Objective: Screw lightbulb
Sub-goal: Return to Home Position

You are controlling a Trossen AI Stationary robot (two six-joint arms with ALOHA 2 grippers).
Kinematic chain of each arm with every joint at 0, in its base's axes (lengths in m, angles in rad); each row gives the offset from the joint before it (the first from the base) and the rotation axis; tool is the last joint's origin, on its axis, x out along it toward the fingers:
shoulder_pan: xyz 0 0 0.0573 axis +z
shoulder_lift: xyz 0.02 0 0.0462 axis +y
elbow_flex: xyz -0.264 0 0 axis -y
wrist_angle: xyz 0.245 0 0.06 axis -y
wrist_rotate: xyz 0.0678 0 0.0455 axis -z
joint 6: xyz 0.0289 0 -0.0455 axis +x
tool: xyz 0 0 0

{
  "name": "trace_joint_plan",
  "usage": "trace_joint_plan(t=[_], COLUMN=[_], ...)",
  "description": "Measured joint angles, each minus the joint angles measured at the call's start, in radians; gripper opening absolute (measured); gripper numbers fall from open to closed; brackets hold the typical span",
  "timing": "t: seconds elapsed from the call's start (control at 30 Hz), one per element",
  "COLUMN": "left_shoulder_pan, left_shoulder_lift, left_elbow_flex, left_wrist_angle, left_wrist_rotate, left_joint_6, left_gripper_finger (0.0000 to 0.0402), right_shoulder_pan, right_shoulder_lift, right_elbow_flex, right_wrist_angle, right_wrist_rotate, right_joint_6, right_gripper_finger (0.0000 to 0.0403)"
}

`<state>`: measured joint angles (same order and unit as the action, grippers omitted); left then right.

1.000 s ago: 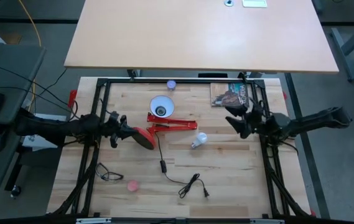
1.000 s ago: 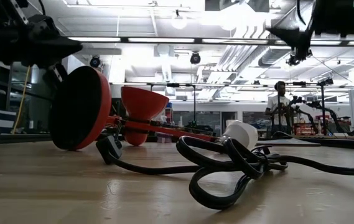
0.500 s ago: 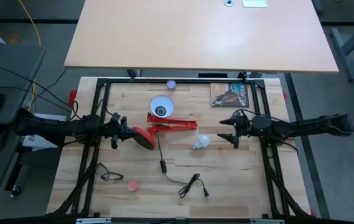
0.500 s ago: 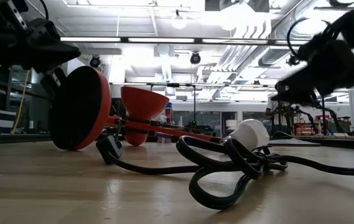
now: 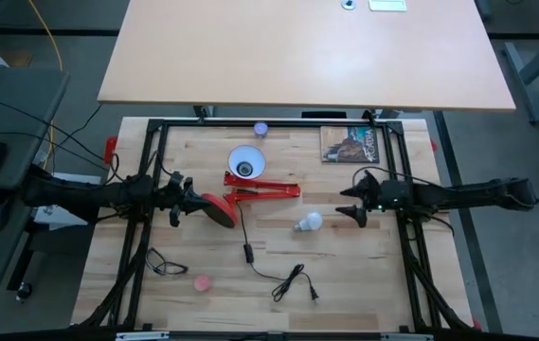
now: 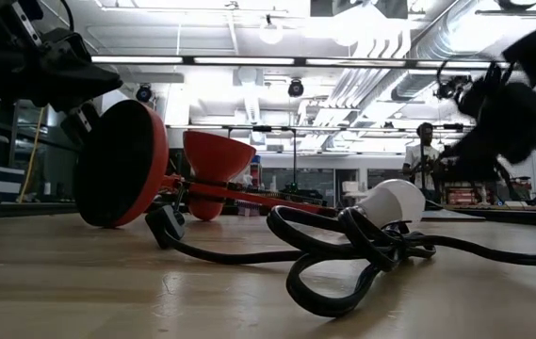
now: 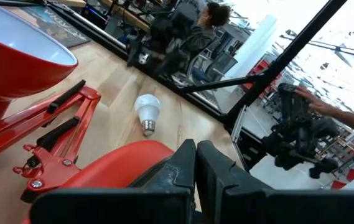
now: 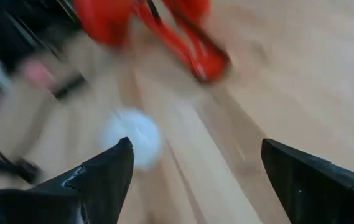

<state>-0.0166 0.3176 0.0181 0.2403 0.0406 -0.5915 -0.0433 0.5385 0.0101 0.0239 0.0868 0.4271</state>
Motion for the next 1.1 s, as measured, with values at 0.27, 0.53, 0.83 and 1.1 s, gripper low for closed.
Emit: trace_joint_plan(t=[0.27, 0.53, 0.83, 1.1], left_shoulder_pan=[0.000, 0.000, 0.000, 0.000], left_shoulder_lift=[0.000, 0.003, 0.008, 0.010], left_elbow_flex=[0.000, 0.000, 0.000, 0.000], left_wrist_angle=[-0.011, -0.010, -0.018, -0.018], left_wrist_rotate=[0.000, 0.000, 0.000, 0.000], left_joint_6=[0.000, 0.000, 0.000, 0.000], left_gripper_finger=[0.0000, 0.0000, 0.0000, 0.0000], right_shoulder_pan=[0.000, 0.000, -0.002, -0.002], right_shoulder_lift=[-0.443, -0.539, -0.521, -0.520], right_elbow_flex=[0.000, 0.000, -0.001, -0.001], right_wrist_angle=[0.003, 0.087, 0.061, 0.058], right_wrist_rotate=[-0.002, 0.009, 0.010, 0.010], right_joint_6=[0.000, -0.007, -0.008, -0.008], right_gripper_finger=[0.0342, 0.0342, 0.0342, 0.0342])
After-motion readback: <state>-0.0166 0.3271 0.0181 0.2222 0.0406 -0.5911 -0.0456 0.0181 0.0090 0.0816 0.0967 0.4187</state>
